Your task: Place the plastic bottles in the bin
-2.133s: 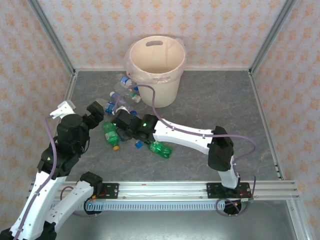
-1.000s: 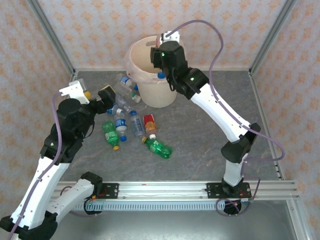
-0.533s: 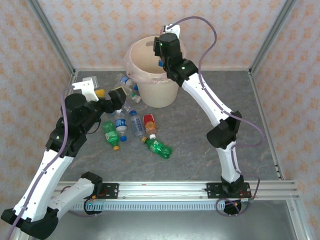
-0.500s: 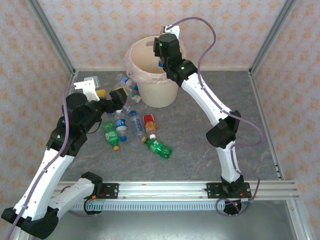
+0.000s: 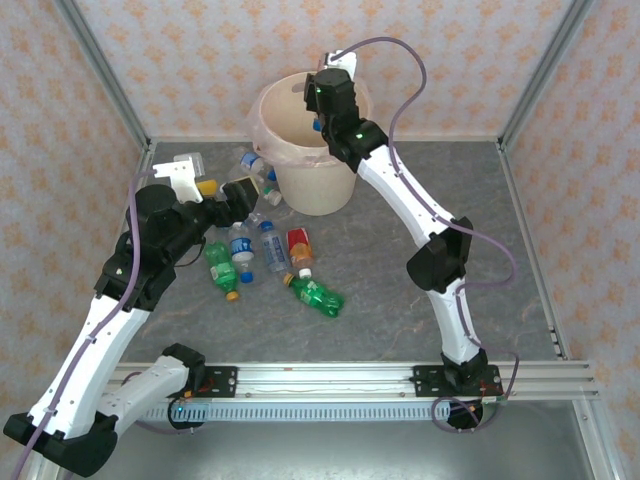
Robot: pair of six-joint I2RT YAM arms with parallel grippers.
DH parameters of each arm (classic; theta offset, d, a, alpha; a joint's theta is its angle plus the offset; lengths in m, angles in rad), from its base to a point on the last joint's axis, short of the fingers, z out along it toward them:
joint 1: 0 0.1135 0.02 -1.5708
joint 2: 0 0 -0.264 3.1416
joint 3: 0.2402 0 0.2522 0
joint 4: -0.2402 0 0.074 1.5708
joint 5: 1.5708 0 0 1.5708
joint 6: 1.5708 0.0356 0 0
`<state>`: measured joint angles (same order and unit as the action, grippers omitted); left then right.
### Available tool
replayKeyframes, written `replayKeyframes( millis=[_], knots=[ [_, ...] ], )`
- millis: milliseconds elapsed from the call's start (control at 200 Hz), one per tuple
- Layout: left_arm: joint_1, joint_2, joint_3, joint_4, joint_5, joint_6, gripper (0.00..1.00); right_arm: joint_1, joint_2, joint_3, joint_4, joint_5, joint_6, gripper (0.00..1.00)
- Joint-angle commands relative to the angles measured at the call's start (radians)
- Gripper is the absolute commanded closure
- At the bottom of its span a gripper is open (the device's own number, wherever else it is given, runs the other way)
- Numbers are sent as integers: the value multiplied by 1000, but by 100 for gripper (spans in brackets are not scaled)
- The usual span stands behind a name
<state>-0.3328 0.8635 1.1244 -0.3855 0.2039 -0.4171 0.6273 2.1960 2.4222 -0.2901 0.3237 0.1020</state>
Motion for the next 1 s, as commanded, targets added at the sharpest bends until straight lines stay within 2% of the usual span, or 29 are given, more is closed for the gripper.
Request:
replayKeyframes(
  millis=[0,35,85,100,721,866,991],
  knots=[
    [6,-16,-6,5,5,5,1,-5,-6,44,23,-7,5,40],
    [7,-18,-9,5,-3,2,1,-5,-12,44,19,-8,7,30],
    [6,-21,-13,5,-12,-1,1,-4,-19,43,13,-10,11,3],
    [6,-23,-14,5,-16,-1,1,-5,-22,43,12,-11,11,0],
    [6,-14,-89,-46,-143,-84,1,52,-194,-22,-120,-55,-21,0],
    [6,-13,-127,-48,-160,-128,1,75,-272,-125,-135,-66,-28,0],
    [6,-6,-155,-76,-177,-177,1,86,-379,-301,-83,-74,-28,0]
  ],
)
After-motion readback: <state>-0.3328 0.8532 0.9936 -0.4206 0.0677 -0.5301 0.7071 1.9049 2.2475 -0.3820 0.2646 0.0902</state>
